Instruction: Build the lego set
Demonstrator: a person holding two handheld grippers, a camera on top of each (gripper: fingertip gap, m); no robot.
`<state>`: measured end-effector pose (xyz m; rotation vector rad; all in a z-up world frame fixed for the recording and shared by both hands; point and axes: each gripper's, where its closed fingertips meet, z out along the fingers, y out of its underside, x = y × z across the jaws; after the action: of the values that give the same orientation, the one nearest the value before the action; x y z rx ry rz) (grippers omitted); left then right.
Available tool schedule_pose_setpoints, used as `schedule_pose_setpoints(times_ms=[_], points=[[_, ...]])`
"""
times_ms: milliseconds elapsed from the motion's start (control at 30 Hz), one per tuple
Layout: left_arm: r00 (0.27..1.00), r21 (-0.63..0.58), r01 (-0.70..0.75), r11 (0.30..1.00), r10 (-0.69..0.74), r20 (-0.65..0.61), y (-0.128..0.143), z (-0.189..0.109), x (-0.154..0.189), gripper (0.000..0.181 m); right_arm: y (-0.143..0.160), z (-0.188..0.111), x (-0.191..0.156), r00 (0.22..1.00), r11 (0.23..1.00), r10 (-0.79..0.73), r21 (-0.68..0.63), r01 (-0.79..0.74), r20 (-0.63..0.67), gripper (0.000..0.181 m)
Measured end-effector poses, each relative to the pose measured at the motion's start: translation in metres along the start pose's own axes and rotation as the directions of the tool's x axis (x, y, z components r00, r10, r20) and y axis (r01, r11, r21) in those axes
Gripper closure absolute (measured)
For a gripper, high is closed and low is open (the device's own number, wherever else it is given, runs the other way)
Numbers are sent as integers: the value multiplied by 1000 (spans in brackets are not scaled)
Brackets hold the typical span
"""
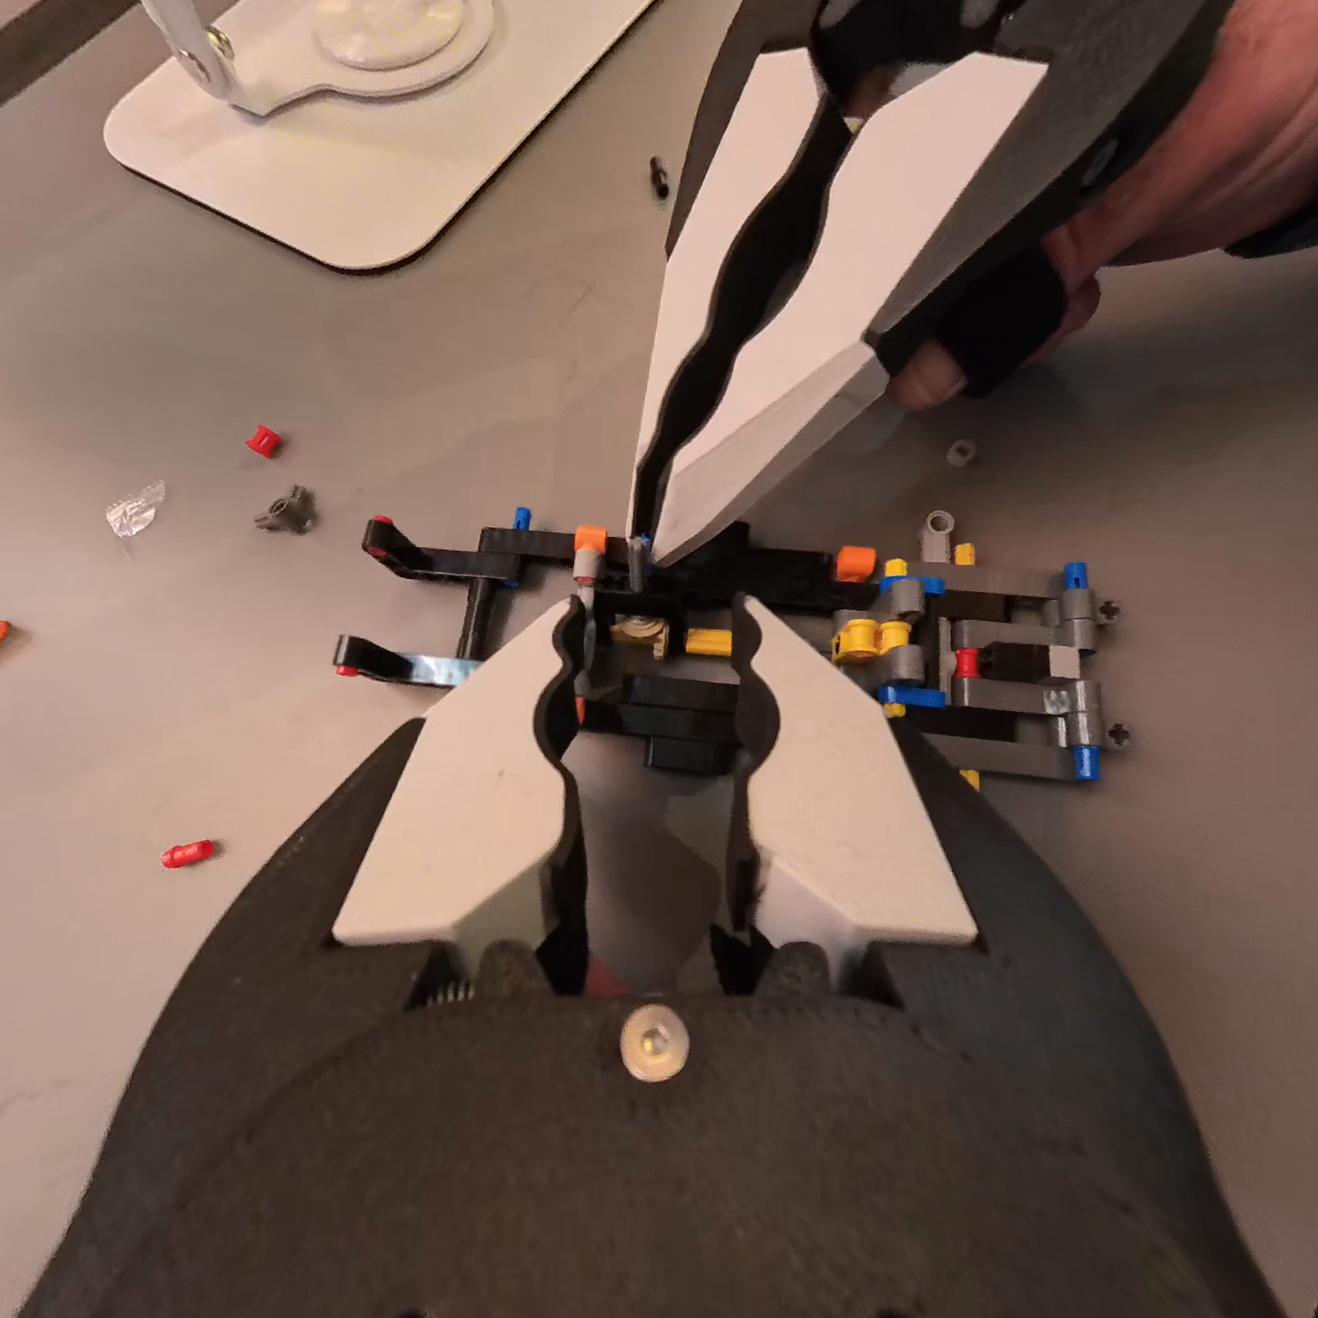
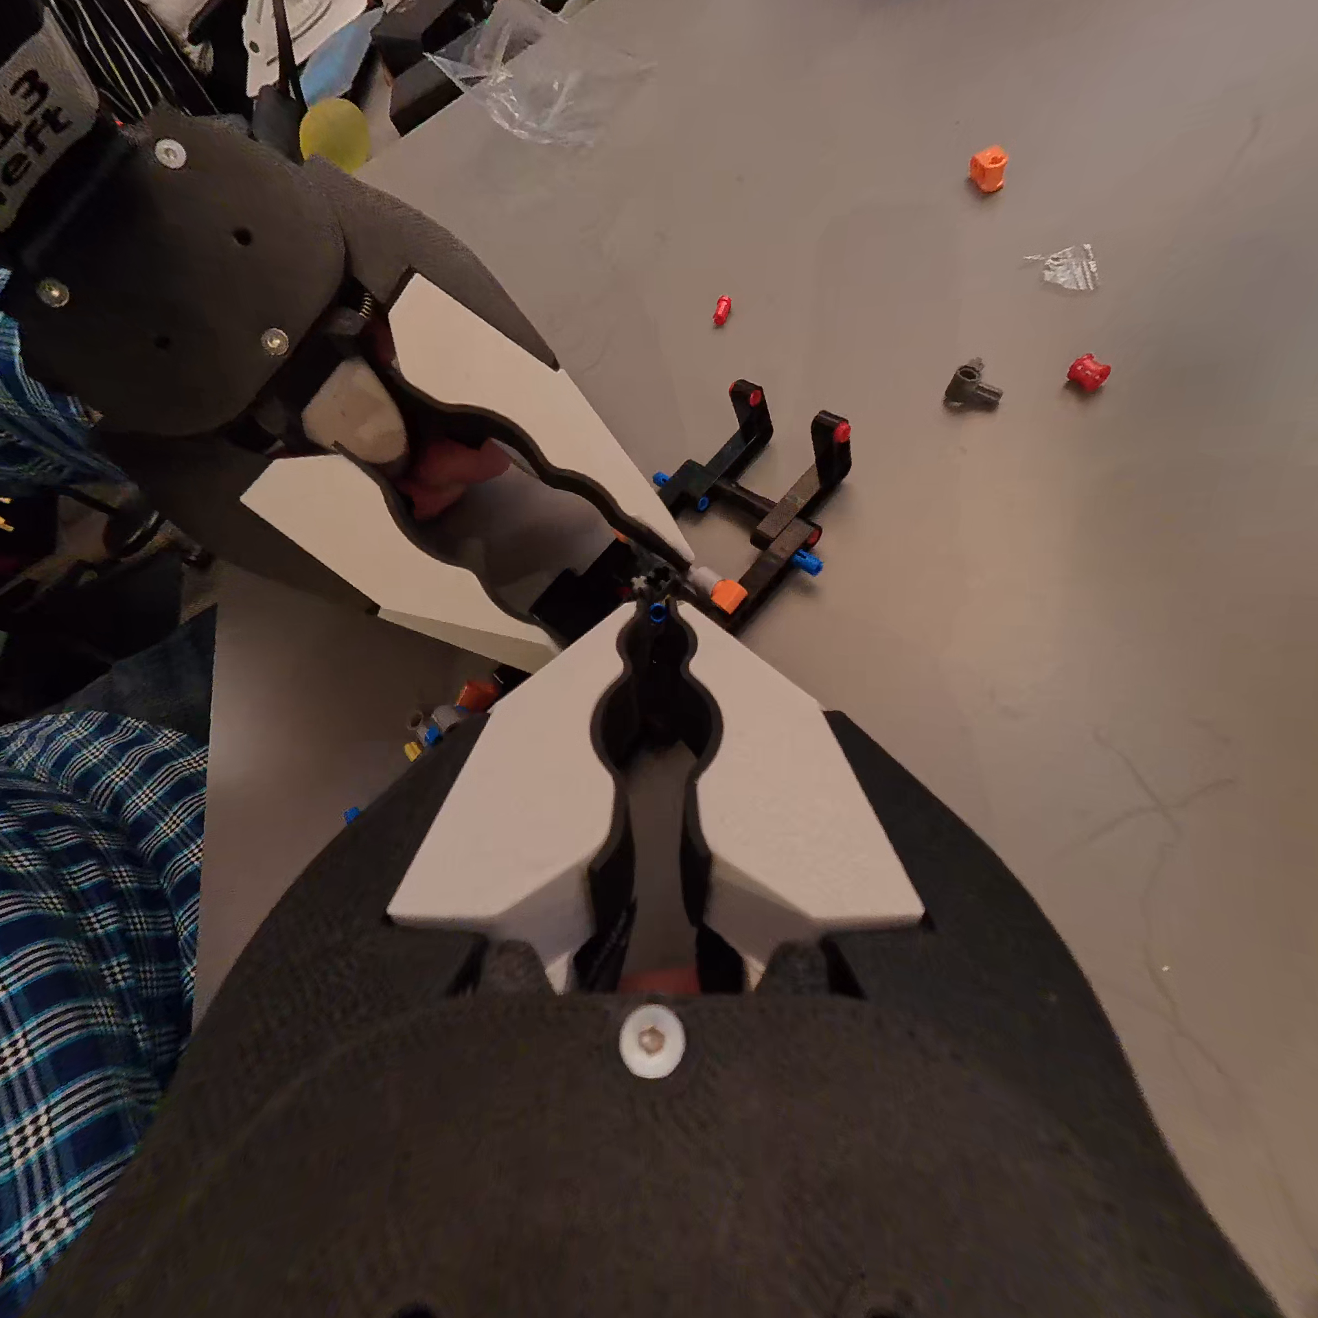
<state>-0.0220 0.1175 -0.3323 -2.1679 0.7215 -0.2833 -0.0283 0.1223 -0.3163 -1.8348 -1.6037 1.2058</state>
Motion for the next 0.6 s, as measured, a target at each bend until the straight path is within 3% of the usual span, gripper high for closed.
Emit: schedule_pose_setpoints(times_ms=[233, 600], points=[[1000, 32, -11, 999, 11, -16, -7, -4, -7, 155, -1, 0, 1, 1000, 1000, 3, 5, -3, 10, 181], [998, 23, -59, 998, 59, 0, -3, -1, -7, 158, -4, -3, -3, 999, 1000, -4, 27, 3, 52, 181]])
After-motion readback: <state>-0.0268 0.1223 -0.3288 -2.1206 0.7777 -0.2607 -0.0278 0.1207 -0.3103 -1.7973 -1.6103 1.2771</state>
